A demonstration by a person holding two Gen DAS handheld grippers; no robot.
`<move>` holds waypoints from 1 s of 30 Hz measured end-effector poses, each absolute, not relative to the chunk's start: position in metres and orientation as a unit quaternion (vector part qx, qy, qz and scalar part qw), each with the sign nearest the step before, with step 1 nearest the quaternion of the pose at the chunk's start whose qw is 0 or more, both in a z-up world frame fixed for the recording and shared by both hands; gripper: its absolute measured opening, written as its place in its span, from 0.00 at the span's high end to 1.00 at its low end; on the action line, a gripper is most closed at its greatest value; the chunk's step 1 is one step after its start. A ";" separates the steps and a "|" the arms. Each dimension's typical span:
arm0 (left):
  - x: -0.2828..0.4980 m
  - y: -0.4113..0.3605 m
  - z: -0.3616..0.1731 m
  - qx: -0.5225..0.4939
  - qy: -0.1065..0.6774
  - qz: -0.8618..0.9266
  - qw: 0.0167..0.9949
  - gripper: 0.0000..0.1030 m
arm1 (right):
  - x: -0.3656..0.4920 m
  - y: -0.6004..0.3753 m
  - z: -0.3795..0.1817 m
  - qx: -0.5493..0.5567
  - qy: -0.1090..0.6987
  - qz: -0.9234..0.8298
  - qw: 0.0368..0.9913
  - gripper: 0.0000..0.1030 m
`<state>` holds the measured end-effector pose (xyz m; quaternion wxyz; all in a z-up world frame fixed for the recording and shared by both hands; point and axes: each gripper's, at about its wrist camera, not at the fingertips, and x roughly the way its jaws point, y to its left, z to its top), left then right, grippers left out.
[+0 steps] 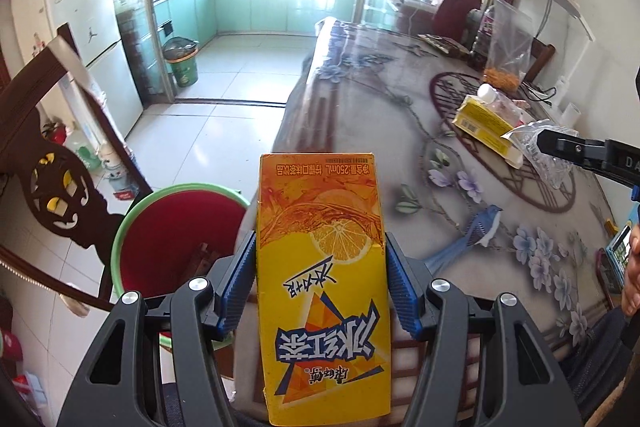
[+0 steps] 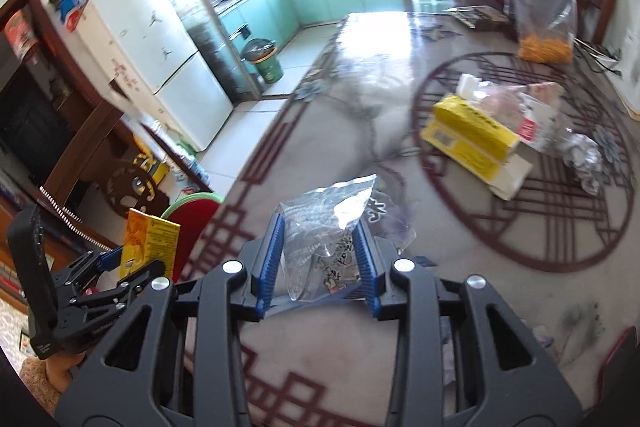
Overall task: Collect trash
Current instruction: 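Carry the iced-tea carton and plastic bag over the red bucket, then open both grippers to drop the carton and bag into the bucket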
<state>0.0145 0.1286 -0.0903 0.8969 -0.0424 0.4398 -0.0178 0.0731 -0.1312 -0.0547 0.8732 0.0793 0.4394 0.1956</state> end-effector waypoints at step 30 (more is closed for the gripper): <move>0.002 0.273 -0.127 -0.152 0.454 0.116 0.870 0.44 | 0.076 0.053 -0.078 -0.017 0.477 0.355 0.804 0.66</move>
